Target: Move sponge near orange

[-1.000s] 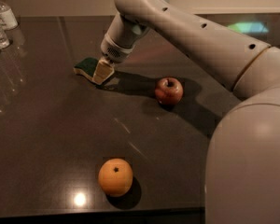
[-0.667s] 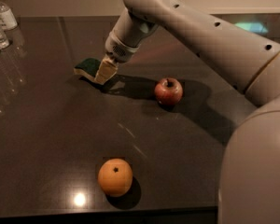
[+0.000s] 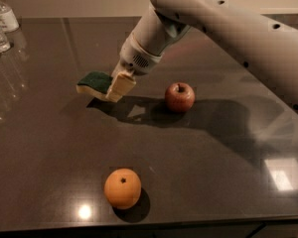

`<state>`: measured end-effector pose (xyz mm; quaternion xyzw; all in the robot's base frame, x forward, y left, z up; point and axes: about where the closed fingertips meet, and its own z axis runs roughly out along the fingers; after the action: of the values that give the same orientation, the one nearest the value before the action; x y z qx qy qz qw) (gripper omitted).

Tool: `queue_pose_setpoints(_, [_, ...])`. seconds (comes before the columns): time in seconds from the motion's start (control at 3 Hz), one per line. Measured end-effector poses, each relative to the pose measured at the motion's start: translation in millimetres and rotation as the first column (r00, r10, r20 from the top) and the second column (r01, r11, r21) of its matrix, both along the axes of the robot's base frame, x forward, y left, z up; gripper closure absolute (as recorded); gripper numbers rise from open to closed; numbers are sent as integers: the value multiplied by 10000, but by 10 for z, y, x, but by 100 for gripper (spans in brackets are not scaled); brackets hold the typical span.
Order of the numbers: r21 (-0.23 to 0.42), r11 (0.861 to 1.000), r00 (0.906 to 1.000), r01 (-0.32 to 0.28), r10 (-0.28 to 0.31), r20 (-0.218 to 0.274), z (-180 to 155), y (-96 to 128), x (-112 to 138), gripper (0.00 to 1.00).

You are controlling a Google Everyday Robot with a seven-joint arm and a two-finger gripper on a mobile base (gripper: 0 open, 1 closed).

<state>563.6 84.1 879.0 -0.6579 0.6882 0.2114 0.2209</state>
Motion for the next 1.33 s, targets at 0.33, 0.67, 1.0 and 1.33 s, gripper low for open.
queue_pose_setpoints(0.33, [-348,9949,9955,-944,948,74,-28,-140,-402,100])
queue_pose_setpoints(0.67, [-819,9796,9820,-1835,1865,304,-92,-299,-726,100])
queue_pose_setpoints(1.0, [-987,9586,9607,-2672,2729,502,-126,-453,-976,100])
queue_pose_setpoints(1.33, [-960,9383,9386,-3323,3390,645,-127,-591,-1183,100])
